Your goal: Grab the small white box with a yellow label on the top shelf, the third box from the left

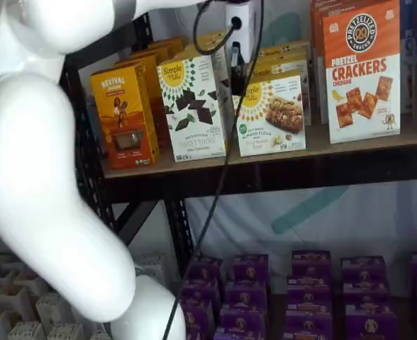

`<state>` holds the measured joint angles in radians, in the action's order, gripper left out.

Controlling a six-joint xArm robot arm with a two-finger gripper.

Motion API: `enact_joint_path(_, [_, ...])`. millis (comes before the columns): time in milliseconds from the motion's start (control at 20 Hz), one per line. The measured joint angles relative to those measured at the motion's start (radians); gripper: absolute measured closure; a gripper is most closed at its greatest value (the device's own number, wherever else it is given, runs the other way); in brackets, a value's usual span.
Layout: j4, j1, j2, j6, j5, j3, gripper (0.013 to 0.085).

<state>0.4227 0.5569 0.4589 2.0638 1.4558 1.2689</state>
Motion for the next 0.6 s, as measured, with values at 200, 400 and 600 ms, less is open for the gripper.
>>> enact_joint_path(200, [-0.058,-0.008,-0.069,0.003,0.026,0.062,0.0130])
enact_joint_path(400, [-0.101,-0.022,-0.124,-0.003,0.049,0.105,0.0130])
enact_joint_path(600, [-0.135,-0.044,-0.150,-0.017,0.055,0.119,0.0130])
